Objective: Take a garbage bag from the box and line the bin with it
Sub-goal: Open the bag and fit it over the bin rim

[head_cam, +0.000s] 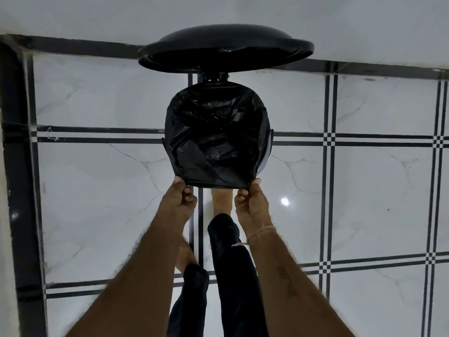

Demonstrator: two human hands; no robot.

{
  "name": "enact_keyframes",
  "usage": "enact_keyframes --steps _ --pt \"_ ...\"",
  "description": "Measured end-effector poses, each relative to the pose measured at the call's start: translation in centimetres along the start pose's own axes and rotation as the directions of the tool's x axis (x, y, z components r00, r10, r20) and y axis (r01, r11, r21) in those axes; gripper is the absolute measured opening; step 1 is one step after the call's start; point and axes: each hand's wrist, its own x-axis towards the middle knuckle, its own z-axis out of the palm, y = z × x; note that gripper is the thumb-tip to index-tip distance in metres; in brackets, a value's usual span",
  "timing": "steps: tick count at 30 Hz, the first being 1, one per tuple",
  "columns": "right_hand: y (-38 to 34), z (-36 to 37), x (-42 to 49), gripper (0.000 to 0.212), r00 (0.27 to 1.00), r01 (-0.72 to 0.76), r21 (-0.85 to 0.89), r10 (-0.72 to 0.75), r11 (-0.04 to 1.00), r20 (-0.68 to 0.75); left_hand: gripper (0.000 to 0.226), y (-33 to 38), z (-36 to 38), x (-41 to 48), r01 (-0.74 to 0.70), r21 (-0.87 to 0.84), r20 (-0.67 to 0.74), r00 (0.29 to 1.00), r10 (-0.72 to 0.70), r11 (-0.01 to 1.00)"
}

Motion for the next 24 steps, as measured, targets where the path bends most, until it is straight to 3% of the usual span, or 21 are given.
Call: enact_keyframes --steps 7,12,19,23,24 --pt "0.4 -0.4 1.4 0.03 0.997 -0.027 0.058 0.023 0.998 0.068 0.025 -0.1 0.0 0.8 -0.012 0.061 0.039 0.999 0.009 0.998" --pt "-0.4 0.3 2.2 0.032 0.997 -0.076 0.138 0.073 0.988 0.025 0.026 0.5 -0.3 1.7 0.026 0.17 0.047 0.998 -0.035 0.985" --pt "-0.6 0.3 5.1 0.03 0.999 -0.023 0.02 0.022 1.0 0.028 0.023 1.3 0.3 1.9 0.1 0.275 -0.052 0.995 -0.089 0.956" --pt "-1.5 0.4 4.0 0.04 0.999 0.035 0.005 -0.036 0.999 0.035 0.014 1.7 1.2 0.8 -0.046 0.117 0.008 0.999 0.046 0.992" --pt "-2.1 0.4 3.5 0.047 0.997 0.062 -0.009 -0.061 0.998 0.037 0.025 2.0 1.4 0.6 -0.074 0.078 0.026 0.997 0.072 0.994"
